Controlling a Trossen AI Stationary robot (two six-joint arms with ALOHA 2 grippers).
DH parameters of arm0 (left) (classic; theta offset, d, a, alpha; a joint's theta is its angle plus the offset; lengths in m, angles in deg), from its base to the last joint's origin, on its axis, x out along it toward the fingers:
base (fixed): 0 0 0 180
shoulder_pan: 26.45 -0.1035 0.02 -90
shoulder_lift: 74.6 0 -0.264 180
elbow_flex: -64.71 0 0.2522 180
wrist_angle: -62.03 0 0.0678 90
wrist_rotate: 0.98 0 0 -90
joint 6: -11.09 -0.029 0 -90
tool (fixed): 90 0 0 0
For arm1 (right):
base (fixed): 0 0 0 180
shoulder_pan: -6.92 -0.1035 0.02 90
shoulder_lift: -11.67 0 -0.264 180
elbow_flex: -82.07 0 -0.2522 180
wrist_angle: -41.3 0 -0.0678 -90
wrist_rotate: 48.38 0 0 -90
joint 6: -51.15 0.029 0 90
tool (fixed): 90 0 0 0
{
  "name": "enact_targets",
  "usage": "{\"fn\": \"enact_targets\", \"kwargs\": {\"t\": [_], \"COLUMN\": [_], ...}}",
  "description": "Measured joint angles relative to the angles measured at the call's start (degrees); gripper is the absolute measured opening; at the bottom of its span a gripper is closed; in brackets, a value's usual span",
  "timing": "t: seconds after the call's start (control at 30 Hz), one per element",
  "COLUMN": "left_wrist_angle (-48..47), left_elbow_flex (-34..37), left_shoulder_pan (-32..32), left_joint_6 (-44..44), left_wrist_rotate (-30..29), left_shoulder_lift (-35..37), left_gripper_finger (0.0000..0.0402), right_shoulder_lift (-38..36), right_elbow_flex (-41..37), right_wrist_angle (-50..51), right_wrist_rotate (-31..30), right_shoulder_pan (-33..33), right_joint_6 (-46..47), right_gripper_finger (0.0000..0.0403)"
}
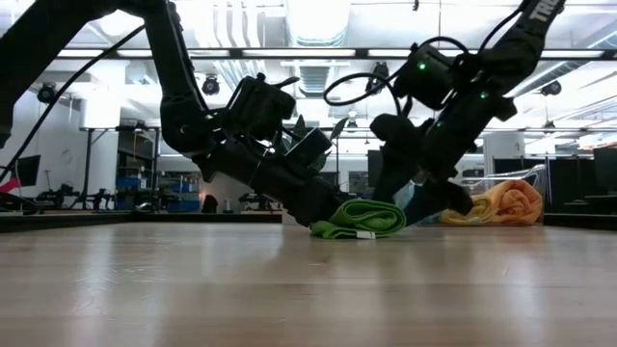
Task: Roll microfiber towels into tight, uniform cylinder then place into a basket
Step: Roll the green microfiber cloth
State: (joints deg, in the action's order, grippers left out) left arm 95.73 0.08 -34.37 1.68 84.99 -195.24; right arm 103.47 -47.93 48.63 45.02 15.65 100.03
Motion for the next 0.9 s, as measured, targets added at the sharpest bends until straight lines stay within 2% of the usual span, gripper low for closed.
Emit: {"fn": "enact_targets", "kwargs": {"t": [0.4,0.53,0.63,0.9], "left_wrist_angle": [0.1,0.1,-0.2,-1.4], "left_elbow_flex": [0.0,0.2,0.4,1.6], "left_shoulder_pan": [0.1,0.1,0.2,0.8], "left_joint_6": [0.0,-0.3,-0.7,-1.6], "left_wrist_rotate": [-0.6,-1.3,-3.3,-4.5], "left_shoulder_lift": [0.0,0.2,0.9,5.4], "left_gripper_finger": [0.0000,0.0000,0.0000,0.0000], "right_shoulder_lift": [3.6,3.9,3.9,3.5], "right_elbow_flex": [2.7,2.7,2.7,2.5], "right_wrist_angle": [-2.2,-1.7,-0.1,2.5], "right_wrist_rotate": [0.7,0.6,-0.3,-0.5], "right_shoulder_pan": [-0.3,-0.3,-0.6,-0.7], "right_joint_6": [-0.5,-0.6,-1.4,-6.1], "right_gripper_finger": [0.0256,0.0242,0.0211,0.0077]}}
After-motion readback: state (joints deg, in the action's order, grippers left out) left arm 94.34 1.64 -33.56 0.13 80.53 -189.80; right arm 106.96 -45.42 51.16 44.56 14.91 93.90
